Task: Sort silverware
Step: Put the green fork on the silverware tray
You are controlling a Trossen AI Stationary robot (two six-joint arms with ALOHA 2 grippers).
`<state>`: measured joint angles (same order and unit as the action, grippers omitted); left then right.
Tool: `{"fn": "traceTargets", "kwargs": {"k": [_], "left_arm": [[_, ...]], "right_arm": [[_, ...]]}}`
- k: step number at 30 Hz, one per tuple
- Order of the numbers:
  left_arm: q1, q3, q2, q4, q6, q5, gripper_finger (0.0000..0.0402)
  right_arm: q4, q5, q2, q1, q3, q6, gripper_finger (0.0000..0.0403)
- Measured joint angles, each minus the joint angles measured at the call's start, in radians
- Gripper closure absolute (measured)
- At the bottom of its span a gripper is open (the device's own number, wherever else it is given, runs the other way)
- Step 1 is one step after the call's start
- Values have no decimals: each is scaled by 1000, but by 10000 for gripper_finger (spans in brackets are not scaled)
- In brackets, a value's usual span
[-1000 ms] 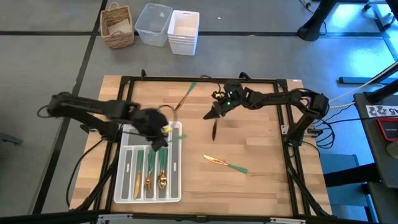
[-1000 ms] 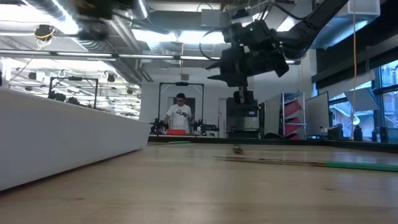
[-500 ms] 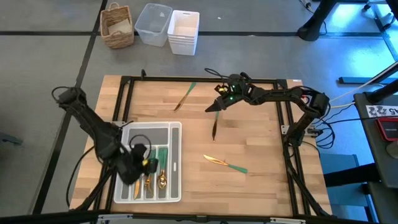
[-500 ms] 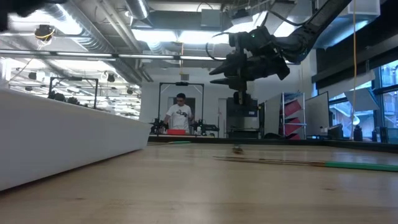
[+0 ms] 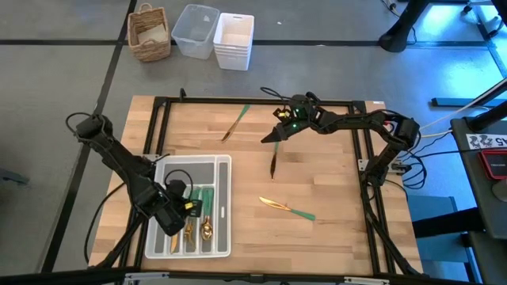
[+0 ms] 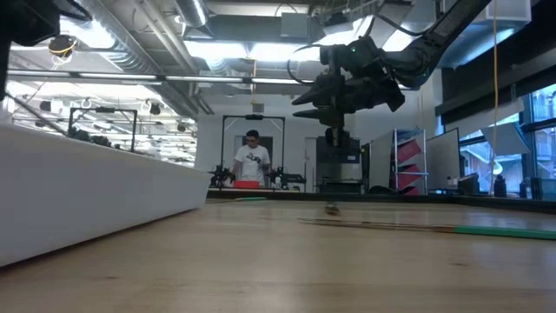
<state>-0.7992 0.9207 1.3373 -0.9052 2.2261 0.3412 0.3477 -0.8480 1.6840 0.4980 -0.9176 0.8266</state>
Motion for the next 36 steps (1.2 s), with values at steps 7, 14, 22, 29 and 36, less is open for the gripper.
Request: {"fn": "traceTargets", "kwargs": {"k": [7, 14, 22, 29, 36], "left_arm": [[0, 0, 3, -62, 4, -17, 401], [10, 2, 105, 80, 11, -94, 401], [28, 3, 208, 140, -3, -98, 400], [0, 25, 126, 12, 9, -95, 400], [-14, 66, 91, -168, 15, -126, 400]], "right_arm": [[-1, 28, 0, 0, 0, 3, 320], [-2, 51, 0, 0, 0, 5, 320], [-3, 89, 0, 0, 0, 13, 320], [-5, 89, 0, 0, 0, 32, 320], [-6, 89, 0, 0, 0, 32, 320]]}}
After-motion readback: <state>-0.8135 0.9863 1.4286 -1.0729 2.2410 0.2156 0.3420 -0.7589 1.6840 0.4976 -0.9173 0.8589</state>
